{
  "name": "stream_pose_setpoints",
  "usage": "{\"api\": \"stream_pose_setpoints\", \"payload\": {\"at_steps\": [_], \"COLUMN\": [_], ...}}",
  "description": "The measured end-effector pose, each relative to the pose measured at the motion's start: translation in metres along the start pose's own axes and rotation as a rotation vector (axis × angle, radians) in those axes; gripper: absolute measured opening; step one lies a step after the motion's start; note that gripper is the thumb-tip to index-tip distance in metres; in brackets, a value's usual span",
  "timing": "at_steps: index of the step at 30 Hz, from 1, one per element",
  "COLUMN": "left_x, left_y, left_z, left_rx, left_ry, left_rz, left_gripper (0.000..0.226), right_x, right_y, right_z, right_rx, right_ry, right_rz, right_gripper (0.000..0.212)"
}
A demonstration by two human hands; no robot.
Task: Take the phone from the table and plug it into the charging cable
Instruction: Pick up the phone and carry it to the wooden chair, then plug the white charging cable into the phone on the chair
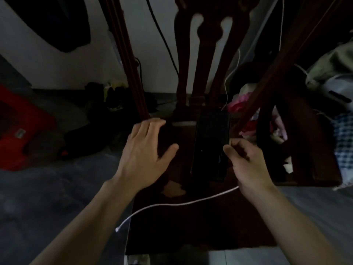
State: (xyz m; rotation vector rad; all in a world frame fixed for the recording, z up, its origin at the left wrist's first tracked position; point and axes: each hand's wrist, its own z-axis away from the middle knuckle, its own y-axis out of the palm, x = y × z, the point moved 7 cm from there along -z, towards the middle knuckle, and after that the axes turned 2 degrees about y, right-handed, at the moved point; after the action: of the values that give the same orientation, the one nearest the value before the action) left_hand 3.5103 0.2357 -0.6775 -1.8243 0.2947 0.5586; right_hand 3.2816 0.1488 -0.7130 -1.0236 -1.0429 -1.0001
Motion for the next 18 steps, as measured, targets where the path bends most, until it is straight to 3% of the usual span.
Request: {"api": "stream_pose_setpoints", "payload": {"at_steps": [8, 18], "left_x": [0.017, 0.023], "left_y": [0.087, 0.086], "left_z": [0.020, 0.031], "left_rx": [-0.046, -0.175], "left_ry": [0.049, 0.054], "left_rz": [-0.012, -0.127], "left_gripper": [0.061, 0.051], "right_x": [-0.089, -0.137], "right_y": [0.002, 0.026], "right_z": [-0.015, -0.029], "right_rx": [0.000, 0.092], "right_ry": [-0.034, 0.050], "right_rz": [-0.047, -0.085], "right_gripper": [0.025, 0.030]}}
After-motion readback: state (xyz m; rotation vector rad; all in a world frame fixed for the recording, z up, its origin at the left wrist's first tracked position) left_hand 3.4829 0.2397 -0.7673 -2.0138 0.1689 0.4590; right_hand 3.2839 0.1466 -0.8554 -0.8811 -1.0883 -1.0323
